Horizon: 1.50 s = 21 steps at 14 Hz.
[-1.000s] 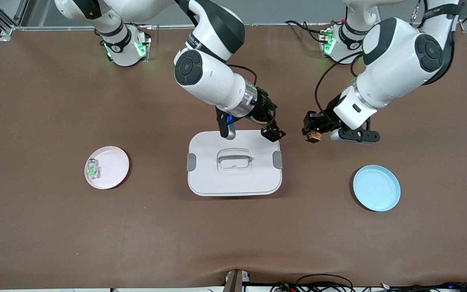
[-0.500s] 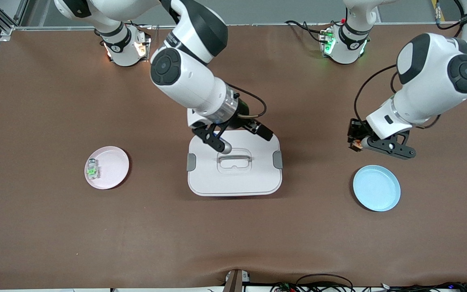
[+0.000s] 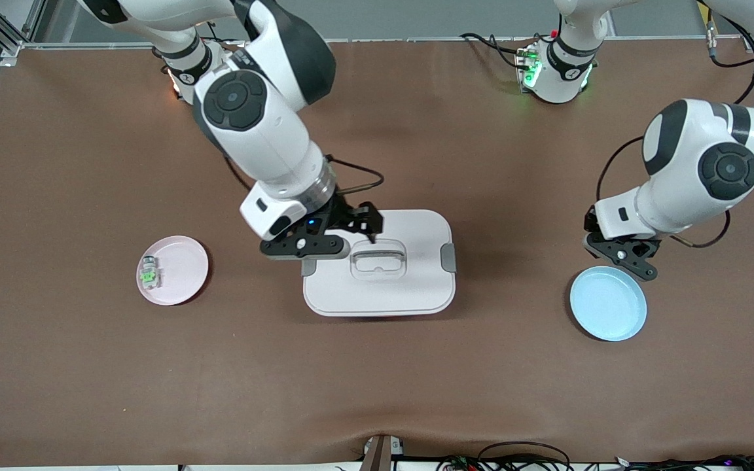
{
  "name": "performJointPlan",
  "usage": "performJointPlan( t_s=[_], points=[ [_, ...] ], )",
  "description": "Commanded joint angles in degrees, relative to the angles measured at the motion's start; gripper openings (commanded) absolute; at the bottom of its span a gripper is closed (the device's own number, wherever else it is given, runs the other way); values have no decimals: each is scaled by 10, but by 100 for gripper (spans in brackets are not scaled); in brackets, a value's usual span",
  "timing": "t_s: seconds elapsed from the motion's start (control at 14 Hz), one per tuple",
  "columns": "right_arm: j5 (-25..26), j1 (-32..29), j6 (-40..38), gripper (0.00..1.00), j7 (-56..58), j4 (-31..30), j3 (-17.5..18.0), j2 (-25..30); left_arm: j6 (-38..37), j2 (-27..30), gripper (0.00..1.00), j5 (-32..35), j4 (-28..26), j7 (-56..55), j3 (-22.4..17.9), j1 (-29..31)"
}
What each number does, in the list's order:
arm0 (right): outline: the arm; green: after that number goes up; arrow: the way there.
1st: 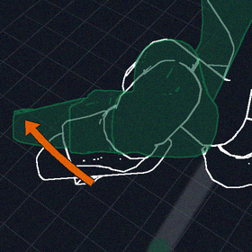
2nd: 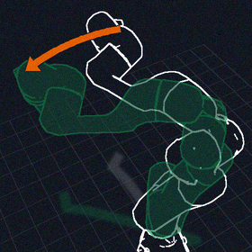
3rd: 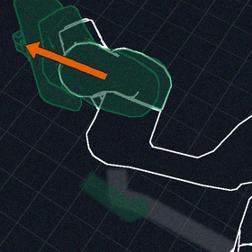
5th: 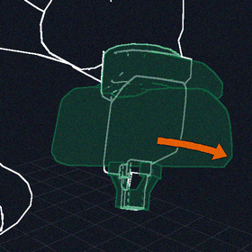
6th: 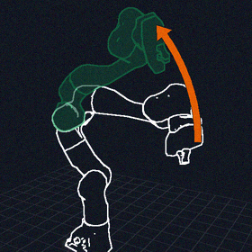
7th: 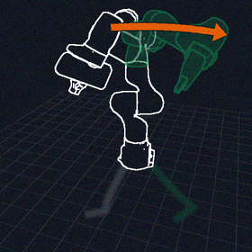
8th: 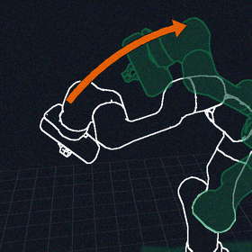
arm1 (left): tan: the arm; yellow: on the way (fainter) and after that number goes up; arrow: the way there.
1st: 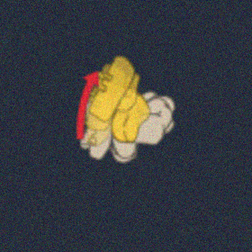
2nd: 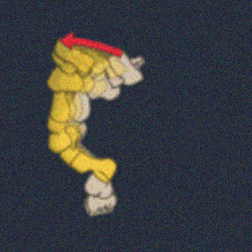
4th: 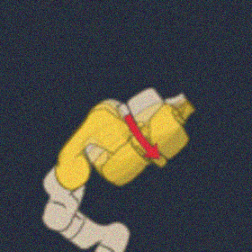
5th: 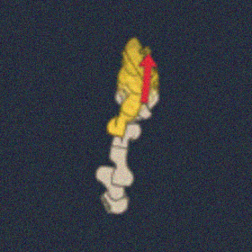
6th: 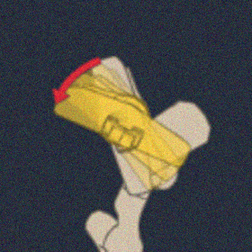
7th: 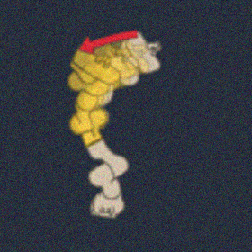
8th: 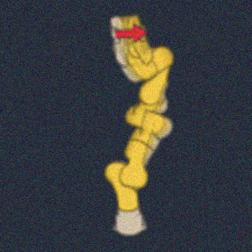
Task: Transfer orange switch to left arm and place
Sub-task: 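Carry the switch to the blue plate while the right gripper withdraws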
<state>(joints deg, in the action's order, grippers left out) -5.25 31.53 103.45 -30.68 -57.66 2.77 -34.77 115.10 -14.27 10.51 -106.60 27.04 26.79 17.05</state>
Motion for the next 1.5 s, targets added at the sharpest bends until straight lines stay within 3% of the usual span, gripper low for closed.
performJointPlan(
  t_s=[0.0,0.21,0.5,0.71,1.0,1.07,1.21,1.29,1.36,1.43],
  points=[
    [19,-47,-59,100,150,-14,7,25,38,-44,0,42,7,89,6,32],
    [31,-98,-124,100,270,-14,7,37,105,-95,0,43,9,216,6,57],
    [31,-168,-201,100,281,-14,7,48,170,-158,0,45,12,353,5,80],
    [37,-211,-244,100,280,-13,6,66,204,-189,0,56,12,396,1,87],
    [70,-256,-276,100,276,-13,7,83,255,-225,0,137,17,403,0,89],
    [70,-269,-283,100,280,-13,7,83,256,-236,4,138,23,403,0,91],
    [70,-288,-283,100,281,-13,7,86,267,-247,21,138,25,400,0,98],
    [72,-293,-282,100,280,-13,7,86,269,-248,65,131,25,392,1,101],
    [70,-299,-279,100,280,-14,7,86,269,-245,100,128,26,391,1,101],
    [70,-304,-274,100,279,-14,7,85,269,-241,100,126,26,387,1,102]
  ],
)
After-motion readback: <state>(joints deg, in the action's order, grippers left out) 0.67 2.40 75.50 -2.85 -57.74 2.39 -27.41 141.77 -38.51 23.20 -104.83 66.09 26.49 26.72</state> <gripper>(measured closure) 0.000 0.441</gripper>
